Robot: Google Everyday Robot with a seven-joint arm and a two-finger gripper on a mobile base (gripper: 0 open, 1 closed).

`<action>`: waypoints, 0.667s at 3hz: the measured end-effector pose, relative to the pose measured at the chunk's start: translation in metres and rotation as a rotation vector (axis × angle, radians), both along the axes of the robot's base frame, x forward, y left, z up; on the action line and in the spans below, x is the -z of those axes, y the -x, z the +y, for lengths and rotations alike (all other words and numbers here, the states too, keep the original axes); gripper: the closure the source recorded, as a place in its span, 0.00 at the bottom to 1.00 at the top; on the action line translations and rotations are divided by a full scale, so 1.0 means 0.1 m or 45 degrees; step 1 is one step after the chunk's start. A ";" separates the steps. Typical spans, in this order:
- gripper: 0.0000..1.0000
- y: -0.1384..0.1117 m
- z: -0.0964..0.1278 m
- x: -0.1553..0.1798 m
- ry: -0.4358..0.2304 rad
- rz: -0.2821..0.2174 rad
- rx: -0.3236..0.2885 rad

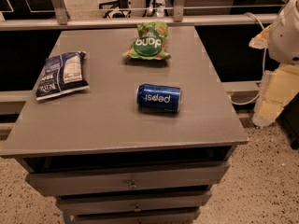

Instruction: Move green rice chip bag near blue chip bag

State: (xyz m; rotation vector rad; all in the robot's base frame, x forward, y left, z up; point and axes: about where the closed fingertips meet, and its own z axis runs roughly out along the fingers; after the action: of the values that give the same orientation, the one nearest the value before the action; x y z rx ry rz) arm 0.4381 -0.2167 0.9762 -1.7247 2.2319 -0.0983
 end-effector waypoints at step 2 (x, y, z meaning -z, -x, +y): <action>0.00 -0.06 0.00 -0.13 -0.099 -0.057 0.015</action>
Offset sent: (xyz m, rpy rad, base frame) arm 0.0115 -0.0022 0.0208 0.1542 -0.0678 -0.0226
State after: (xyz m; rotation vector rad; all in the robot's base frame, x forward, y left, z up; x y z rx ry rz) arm 0.4438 -0.2168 0.9892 -1.6529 2.1843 -0.0522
